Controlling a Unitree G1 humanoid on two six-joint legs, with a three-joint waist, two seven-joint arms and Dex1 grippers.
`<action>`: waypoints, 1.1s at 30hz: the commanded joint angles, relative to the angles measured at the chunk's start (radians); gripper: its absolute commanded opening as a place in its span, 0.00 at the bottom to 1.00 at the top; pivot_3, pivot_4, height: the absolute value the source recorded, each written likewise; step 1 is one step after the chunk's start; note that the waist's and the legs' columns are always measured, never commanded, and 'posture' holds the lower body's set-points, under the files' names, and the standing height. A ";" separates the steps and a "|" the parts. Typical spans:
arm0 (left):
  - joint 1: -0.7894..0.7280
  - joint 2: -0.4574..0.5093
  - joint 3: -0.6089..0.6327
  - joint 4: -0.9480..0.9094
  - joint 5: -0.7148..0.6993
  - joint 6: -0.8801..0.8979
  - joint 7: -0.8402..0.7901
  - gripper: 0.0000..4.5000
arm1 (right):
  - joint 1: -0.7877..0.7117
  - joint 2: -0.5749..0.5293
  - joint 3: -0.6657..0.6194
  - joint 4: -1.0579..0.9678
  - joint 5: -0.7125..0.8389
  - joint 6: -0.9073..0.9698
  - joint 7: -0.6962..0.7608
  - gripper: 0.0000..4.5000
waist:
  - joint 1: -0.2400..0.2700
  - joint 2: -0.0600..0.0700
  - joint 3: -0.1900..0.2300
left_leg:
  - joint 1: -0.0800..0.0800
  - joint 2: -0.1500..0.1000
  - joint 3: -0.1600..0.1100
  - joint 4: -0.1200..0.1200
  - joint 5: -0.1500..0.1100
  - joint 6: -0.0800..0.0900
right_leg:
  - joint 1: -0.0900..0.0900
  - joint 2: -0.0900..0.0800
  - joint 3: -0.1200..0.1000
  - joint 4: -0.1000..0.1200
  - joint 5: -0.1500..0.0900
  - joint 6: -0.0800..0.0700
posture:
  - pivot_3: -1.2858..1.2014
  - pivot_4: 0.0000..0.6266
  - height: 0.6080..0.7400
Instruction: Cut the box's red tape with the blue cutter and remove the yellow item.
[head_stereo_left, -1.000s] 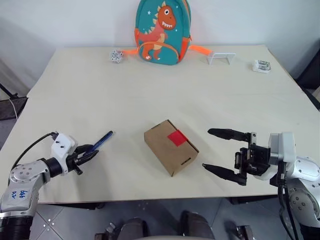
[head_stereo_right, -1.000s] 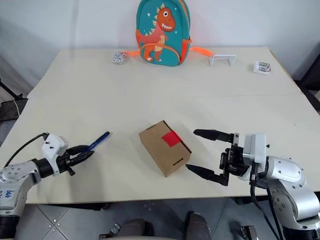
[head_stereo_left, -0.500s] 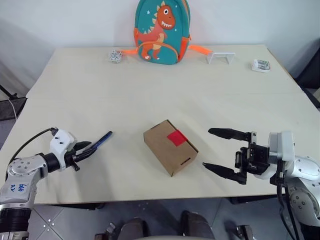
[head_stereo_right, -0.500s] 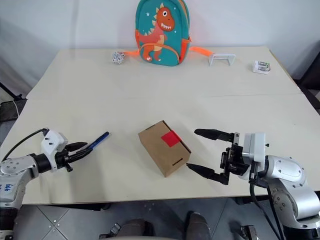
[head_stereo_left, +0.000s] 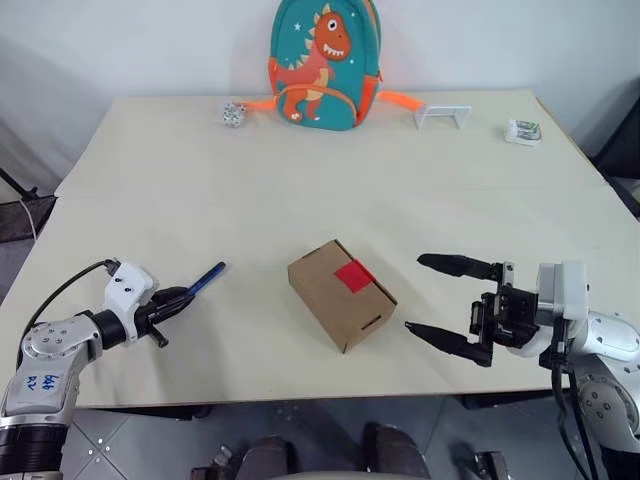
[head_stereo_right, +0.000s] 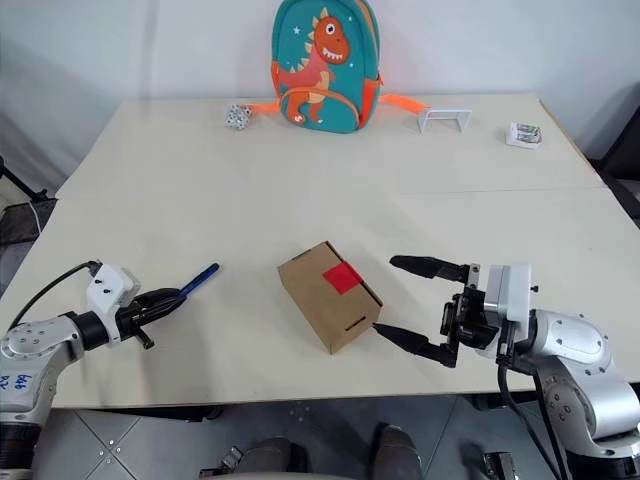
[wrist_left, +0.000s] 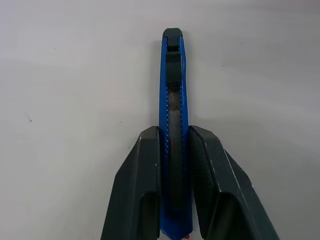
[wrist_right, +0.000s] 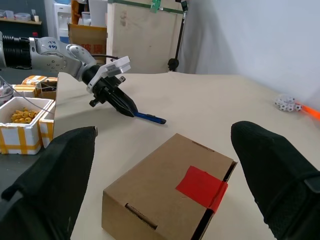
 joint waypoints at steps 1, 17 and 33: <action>0.016 -0.005 -0.031 0.046 0.036 0.009 0.004 0.11 | -0.015 -0.007 -0.026 -0.019 0.004 -0.020 0.004 1.00 | 0.000 0.000 0.000 | 0.000 0.000 0.000 0.000 0.000 0.000 | 0.000 0.000 0.000 0.000 0.000 0.000 | 0.52 0.24 1.00; 0.023 0.121 -0.231 -0.306 -0.010 -0.154 -0.425 0.11 | 0.236 -0.201 -0.231 -0.185 0.117 0.227 -0.039 1.00 | 0.004 -0.002 0.001 | -0.005 0.001 0.003 -0.001 -0.003 -0.001 | -0.003 0.000 -0.005 -0.004 0.000 0.000 | 0.52 0.24 1.00; -0.153 -0.116 -0.668 -0.589 0.191 0.345 -0.174 0.11 | 0.413 -0.262 -0.190 -0.399 0.014 0.463 -0.245 0.40 | 0.030 -0.006 0.002 | -0.002 0.000 -0.001 0.003 -0.002 0.001 | -0.001 0.000 0.001 -0.005 0.000 -0.001 | 0.52 0.24 1.00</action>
